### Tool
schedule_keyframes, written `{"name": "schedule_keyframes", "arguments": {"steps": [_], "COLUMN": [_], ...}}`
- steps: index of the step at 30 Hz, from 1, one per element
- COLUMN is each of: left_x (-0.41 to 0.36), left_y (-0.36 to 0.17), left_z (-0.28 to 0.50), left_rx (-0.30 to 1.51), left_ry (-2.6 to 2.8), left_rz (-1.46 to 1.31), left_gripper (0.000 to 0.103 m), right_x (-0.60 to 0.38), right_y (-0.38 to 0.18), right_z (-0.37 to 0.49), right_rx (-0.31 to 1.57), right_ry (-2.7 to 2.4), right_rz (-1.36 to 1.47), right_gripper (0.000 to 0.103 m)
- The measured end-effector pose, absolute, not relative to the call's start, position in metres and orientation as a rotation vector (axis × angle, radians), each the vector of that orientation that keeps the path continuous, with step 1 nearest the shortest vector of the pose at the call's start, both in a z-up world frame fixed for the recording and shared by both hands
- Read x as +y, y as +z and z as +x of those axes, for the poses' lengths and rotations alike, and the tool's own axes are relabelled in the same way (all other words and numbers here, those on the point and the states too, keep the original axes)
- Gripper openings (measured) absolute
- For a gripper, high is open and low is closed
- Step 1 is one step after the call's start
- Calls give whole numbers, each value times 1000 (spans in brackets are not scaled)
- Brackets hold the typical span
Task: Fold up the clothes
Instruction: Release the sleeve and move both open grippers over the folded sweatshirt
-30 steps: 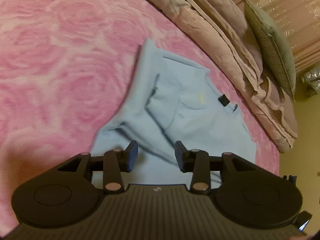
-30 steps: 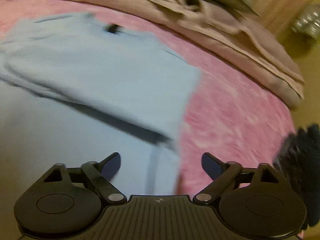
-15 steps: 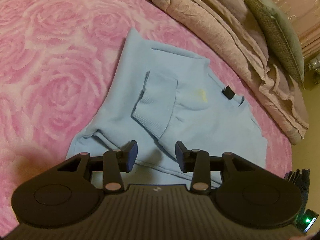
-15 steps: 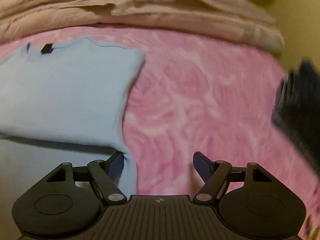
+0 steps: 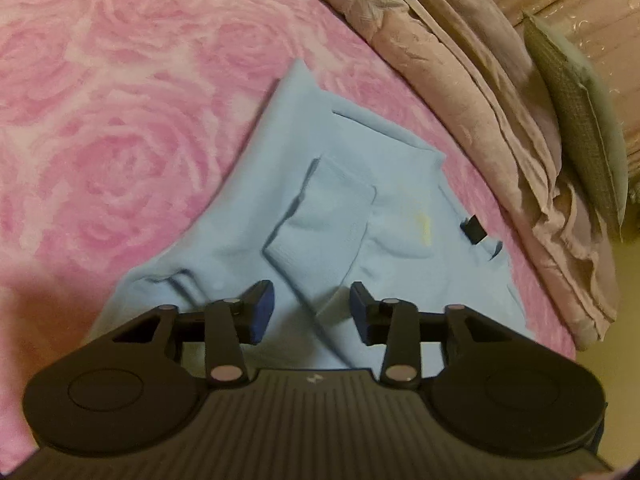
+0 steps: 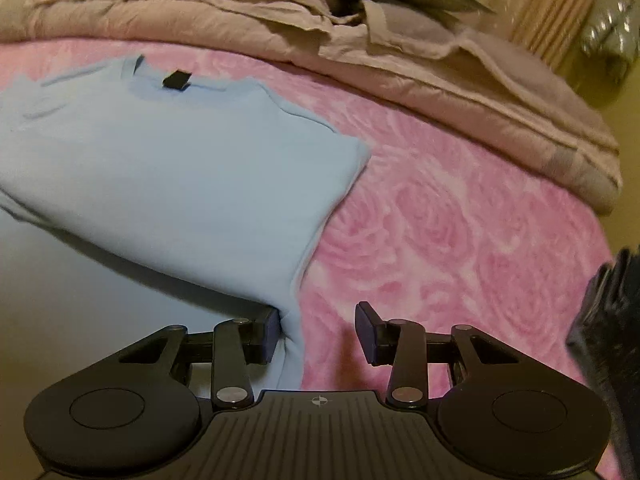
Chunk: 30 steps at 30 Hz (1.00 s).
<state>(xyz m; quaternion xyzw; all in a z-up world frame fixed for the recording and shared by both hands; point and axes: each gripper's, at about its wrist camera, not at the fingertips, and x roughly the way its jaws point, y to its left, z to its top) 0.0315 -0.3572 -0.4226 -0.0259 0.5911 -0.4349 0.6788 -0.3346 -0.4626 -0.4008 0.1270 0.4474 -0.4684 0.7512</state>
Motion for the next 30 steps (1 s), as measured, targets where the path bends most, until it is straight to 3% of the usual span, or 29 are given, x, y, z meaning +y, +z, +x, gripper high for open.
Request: {"name": "schedule_keyframes", "arguments": {"steps": [7,9,12,19,27,28,30], "left_x": [-364,-362,-359,-382,-442,-446,-450], "left_y": [-416,-412,-392,-363,-414,-419,-419], "left_z": [12,9,10,14,-24,-26,-24], "left_rx": [1249,1205,1106,991,927,914,907], "left_ry": [-1064,-1075,-1058,-1111,-1216,-1220,-1235], "left_rz": [114,184,280,312,419,430,433], "left_gripper": [13,18,15,15,16,15,16], "right_x": [-491,-495,-501,-513,-583,-592,-608], "right_y": [-406,-400,-382,-333,-403,-411,-417], "right_z": [-378,-381,-390,-357,-282,-291,-310], "right_rx": [805,797,836,770,848,837,790], "right_ry": [-1118,-1120,-1102,-983,-933,-954,-973], "right_rz": [749,813,906,639,360,386,476], "right_gripper": [39,40,44,44,44,49,49]}}
